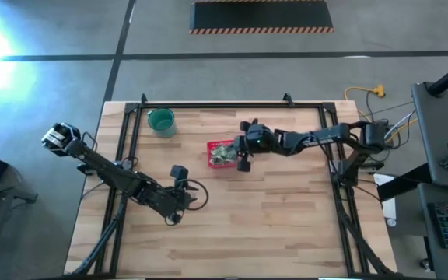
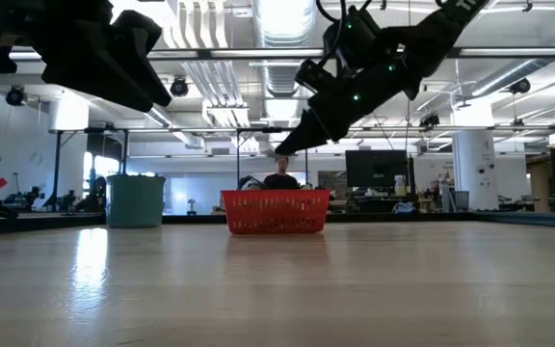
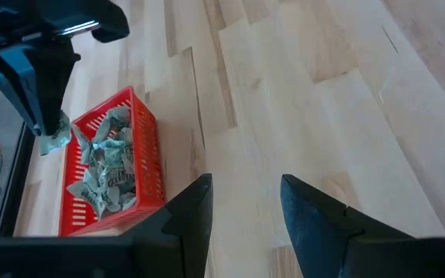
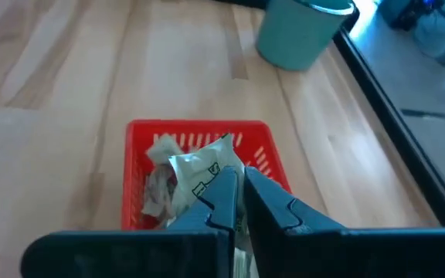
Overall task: Pick and place items into bin
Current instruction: Put the stevia packet into the red bin, then return to Home Position
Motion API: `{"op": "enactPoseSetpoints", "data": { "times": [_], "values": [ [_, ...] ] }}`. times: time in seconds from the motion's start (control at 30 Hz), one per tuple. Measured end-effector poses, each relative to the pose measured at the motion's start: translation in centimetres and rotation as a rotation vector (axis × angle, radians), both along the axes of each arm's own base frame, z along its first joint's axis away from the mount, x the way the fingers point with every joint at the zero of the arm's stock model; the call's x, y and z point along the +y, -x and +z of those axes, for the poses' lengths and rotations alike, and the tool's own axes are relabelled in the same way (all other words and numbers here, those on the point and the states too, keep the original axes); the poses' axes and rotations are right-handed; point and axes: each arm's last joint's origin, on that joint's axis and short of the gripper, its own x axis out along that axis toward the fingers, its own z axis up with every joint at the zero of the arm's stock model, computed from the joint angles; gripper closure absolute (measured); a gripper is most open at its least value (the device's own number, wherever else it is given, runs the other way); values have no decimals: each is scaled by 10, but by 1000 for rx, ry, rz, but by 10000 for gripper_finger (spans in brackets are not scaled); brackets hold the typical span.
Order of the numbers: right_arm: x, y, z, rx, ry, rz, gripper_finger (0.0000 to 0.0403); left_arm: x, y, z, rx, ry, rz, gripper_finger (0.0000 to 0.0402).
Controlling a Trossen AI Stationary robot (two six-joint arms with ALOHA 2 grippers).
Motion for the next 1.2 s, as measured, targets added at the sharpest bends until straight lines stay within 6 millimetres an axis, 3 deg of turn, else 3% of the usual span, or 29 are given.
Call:
{"op": "enactPoseSetpoints", "data": {
  "times": [0.47,0.8,1.0,1.2],
  "values": [
    [-13,-3,-17,-29,-101,-88,387,0,0,0,-4,2,-1,265],
    [-14,-4,-22,-22,-103,-96,286,0,0,-3,-3,2,-2,265],
    [-12,0,0,-87,-86,-85,250,0,0,-7,-39,17,-7,265],
    [2,18,33,-80,-69,-43,241,-1,-2,-5,-63,-8,-40,265]
  ]
}}
